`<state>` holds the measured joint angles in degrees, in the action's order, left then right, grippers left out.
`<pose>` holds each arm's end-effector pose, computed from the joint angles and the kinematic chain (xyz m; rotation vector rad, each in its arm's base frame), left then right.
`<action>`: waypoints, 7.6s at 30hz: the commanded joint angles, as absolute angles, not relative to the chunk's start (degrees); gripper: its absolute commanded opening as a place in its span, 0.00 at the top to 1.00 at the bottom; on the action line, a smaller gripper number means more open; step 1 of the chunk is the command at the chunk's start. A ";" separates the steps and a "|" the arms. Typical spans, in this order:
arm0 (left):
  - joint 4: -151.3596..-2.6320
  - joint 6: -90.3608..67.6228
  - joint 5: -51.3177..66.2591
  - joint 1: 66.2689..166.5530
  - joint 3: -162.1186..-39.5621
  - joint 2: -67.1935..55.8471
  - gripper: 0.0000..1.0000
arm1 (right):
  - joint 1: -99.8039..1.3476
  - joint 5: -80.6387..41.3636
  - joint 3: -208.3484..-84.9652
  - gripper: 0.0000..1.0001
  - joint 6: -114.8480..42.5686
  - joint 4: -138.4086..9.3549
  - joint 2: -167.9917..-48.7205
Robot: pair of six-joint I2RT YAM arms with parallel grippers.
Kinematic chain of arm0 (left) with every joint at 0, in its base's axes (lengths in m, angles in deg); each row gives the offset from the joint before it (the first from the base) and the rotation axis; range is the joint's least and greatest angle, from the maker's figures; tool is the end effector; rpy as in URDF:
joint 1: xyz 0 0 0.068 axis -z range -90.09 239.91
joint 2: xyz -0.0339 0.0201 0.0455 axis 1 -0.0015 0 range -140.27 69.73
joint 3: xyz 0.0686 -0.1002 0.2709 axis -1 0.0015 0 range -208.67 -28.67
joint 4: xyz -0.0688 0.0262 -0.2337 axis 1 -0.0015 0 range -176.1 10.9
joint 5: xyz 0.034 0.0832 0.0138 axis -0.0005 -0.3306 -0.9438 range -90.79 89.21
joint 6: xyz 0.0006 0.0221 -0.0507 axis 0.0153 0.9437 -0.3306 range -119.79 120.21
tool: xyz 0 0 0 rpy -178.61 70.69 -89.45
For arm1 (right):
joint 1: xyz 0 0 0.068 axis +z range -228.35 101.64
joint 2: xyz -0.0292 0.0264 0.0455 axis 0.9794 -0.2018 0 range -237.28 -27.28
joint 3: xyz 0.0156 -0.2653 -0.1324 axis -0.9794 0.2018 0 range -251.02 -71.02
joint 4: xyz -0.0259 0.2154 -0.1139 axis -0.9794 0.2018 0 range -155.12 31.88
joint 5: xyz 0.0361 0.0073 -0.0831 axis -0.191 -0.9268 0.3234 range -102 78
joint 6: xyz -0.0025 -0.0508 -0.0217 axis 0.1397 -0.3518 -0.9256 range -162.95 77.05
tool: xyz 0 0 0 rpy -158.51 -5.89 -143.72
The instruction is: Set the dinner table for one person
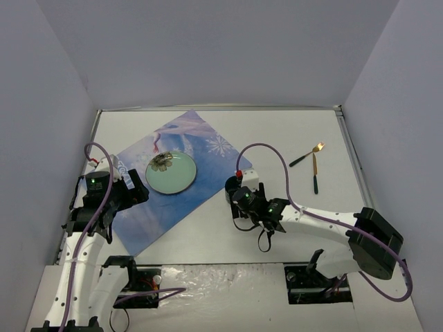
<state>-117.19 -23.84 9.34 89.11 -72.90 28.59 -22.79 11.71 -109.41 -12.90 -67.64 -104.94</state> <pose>0.1174 -0.0049 0.3119 -0.3743 2.1702 -0.4217 0.1589 0.2052 0.2333 -0.2560 2.1636 0.4044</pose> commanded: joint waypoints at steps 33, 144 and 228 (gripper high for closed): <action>-115.31 -23.96 8.61 91.80 -73.72 28.25 0.03 | -21.93 22.60 -113.61 0.68 -10.83 -76.20 -110.15; -115.35 -24.05 5.93 94.39 -73.76 25.79 0.03 | -52.52 -49.61 -189.28 1.00 -53.86 -117.49 -172.77; -115.50 -24.49 8.49 95.71 -73.76 23.42 0.03 | -85.12 -9.75 -121.02 0.35 -27.17 -65.39 -120.93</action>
